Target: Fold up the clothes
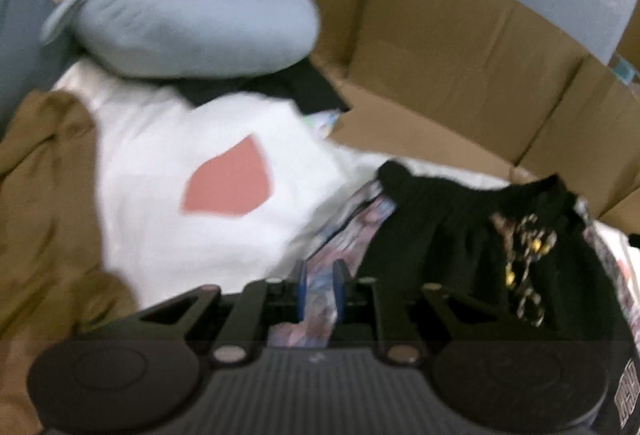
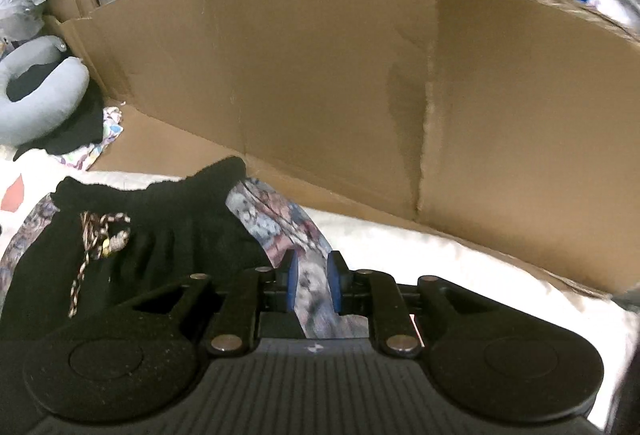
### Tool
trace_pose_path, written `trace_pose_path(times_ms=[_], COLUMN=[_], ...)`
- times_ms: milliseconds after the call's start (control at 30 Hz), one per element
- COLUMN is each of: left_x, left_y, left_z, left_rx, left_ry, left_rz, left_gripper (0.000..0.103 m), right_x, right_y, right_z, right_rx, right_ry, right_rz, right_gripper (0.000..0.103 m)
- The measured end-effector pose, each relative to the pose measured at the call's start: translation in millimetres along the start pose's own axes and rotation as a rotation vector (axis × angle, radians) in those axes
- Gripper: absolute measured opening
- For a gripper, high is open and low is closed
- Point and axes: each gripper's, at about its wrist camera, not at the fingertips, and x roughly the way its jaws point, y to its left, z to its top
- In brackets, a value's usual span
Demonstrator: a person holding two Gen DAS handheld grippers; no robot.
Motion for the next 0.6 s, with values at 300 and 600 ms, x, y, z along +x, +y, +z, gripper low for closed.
trace_pose_path(times_ms=[300, 600], left_x=[-4, 33], left_y=[1, 2], left_z=[-4, -24], left_rx=[-0.034, -0.004], left_ry=[0.007, 0.040], left_rz=[0.009, -0.013], left_gripper=[0.015, 0.012], right_x=[-20, 2], right_y=[-23, -41], right_z=[-38, -74], right_rx=[0.032, 0.052], right_ry=[0.039, 0.102], right_rz=[-0.002, -0.035], right_gripper=[0.021, 0.022])
